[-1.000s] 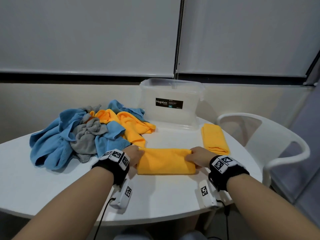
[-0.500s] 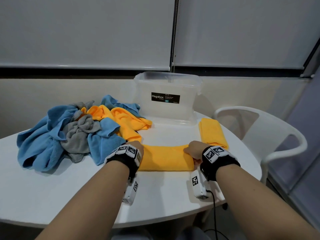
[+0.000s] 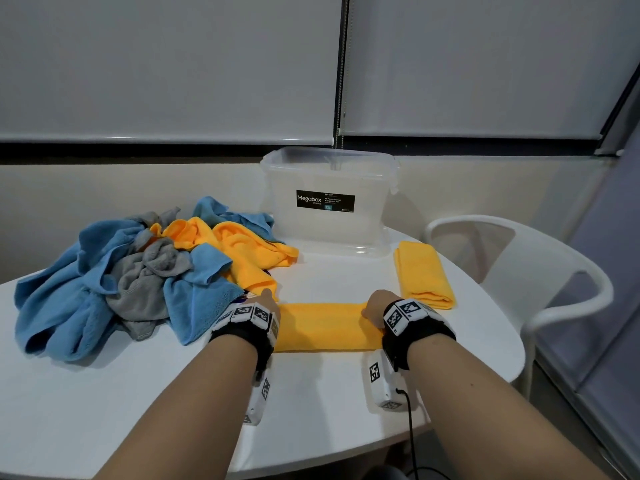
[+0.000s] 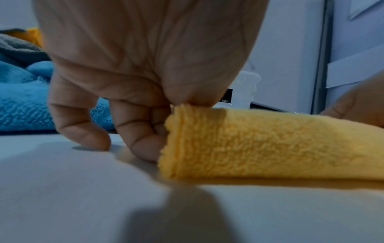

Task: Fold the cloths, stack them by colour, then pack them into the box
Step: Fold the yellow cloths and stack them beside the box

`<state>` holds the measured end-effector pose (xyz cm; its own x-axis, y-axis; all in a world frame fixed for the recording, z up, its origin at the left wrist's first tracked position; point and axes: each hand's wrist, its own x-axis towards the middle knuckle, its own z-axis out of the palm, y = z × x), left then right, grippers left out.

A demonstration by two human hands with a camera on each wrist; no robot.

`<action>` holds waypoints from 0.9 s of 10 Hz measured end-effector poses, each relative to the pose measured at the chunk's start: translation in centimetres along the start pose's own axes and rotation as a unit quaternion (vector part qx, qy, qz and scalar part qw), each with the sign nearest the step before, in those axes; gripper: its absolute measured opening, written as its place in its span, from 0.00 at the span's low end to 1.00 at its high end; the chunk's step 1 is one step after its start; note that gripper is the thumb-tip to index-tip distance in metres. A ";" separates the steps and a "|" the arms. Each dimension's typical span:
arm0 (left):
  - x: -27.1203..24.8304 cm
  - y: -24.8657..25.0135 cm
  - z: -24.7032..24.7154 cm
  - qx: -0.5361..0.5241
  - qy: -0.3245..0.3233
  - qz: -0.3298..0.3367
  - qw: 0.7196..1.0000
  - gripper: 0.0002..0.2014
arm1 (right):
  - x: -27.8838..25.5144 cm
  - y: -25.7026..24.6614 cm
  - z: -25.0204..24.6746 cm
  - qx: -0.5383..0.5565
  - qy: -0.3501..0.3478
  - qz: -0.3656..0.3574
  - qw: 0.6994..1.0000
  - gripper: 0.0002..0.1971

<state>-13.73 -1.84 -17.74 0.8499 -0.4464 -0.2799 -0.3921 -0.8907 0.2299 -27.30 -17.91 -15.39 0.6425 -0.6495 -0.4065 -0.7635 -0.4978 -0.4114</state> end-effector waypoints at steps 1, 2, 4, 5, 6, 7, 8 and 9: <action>1.6 -0.6 1.0 0.102 -0.023 0.037 0.994 0.19 | 0.4 0.4 0.2 -0.060 0.021 -0.010 0.998 0.18; -0.4 0.2 -0.5 0.116 -0.057 0.061 0.990 0.18 | 0.7 1.0 0.6 -0.115 0.039 -0.038 0.992 0.17; -2.6 0.2 -1.4 0.181 -0.045 0.117 0.975 0.16 | -0.4 1.2 0.1 -0.174 0.019 -0.046 0.984 0.17; -4.5 1.1 -1.1 0.186 0.033 0.152 0.970 0.20 | -1.7 1.2 -0.7 -0.183 0.035 -0.045 0.981 0.16; -7.2 2.8 0.1 0.129 0.014 0.223 0.966 0.30 | -3.2 0.3 -0.3 -0.194 0.098 -0.085 0.972 0.13; -8.1 3.7 1.8 0.158 -0.087 0.228 0.957 0.32 | -4.8 -0.9 1.9 -0.239 0.053 -0.159 0.957 0.21; -7.2 3.8 3.3 0.153 -0.102 0.213 0.960 0.33 | -4.6 -0.9 4.3 -0.330 -0.033 -0.148 0.932 0.30; -6.5 3.5 3.9 0.146 -0.101 0.209 0.962 0.34 | -3.3 0.2 4.8 -0.280 -0.034 -0.107 0.953 0.34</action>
<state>-21.99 -2.35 -18.76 0.5230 -0.7512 -0.4026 -0.7915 -0.6033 0.0974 -29.23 -13.07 -18.05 0.7761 -0.4690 -0.4215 -0.5170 -0.8560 0.0005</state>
